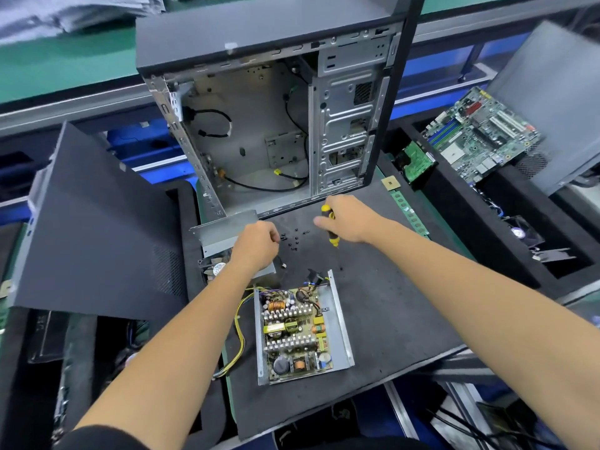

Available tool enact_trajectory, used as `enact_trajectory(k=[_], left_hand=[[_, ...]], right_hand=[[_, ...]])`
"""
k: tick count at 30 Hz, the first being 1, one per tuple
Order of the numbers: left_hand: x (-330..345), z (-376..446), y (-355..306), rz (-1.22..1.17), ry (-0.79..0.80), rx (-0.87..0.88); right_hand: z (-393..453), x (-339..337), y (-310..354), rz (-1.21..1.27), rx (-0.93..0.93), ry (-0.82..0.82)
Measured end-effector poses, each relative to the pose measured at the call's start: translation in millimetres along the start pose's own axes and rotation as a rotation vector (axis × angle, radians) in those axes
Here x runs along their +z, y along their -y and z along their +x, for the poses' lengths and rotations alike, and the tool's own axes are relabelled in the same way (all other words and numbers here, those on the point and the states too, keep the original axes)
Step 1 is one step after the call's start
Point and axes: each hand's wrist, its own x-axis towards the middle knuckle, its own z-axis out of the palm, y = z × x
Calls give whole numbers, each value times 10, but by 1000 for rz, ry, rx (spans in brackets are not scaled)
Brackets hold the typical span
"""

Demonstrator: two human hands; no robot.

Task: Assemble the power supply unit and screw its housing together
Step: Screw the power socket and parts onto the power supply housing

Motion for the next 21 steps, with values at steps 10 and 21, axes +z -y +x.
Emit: enact_trajectory(k=[10,21], left_hand=[[231,185,17,130,99,141],[282,255,-25,202,92,170]], right_hand=[[172,11,116,234,-110,-128],[146,-67,154,265,-120,-152]])
